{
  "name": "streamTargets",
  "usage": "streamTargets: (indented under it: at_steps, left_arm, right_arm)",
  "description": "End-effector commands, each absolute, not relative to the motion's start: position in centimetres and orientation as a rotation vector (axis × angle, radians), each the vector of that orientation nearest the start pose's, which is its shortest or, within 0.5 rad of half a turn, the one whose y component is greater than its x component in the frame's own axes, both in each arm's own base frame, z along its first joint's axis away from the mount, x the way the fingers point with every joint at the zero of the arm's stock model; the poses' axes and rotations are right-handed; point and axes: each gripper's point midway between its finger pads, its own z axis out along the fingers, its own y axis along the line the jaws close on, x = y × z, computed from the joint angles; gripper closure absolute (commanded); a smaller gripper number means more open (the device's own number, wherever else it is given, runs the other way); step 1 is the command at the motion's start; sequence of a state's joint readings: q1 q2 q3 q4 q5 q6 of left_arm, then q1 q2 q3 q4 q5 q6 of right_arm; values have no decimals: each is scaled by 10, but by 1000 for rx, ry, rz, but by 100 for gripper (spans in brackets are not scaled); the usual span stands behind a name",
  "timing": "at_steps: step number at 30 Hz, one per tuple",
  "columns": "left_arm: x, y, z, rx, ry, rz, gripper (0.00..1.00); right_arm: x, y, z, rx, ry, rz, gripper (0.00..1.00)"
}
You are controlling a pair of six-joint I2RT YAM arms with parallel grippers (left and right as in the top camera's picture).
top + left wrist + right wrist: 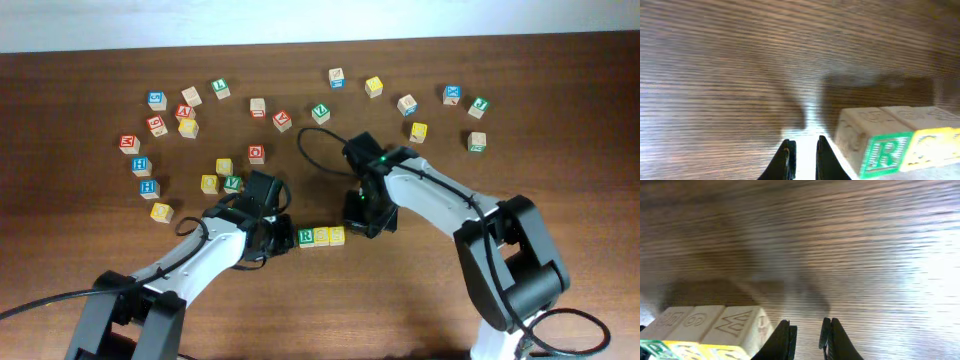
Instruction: Spell out RSS
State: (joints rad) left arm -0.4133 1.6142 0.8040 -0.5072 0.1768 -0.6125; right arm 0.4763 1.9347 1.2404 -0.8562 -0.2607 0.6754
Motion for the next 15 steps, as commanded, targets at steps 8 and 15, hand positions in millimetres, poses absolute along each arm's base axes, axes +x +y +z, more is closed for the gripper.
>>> streamTargets:
  at_steps: [8,15]
  left_arm:
    - [298,-82,110,-433,2769,-330,50]
    - [298,-56,135,-520,2669,-313,1]
  right_arm:
    - [267,139,175,210,2942,330,17]
    - [174,105,252,119,2613,388,2]
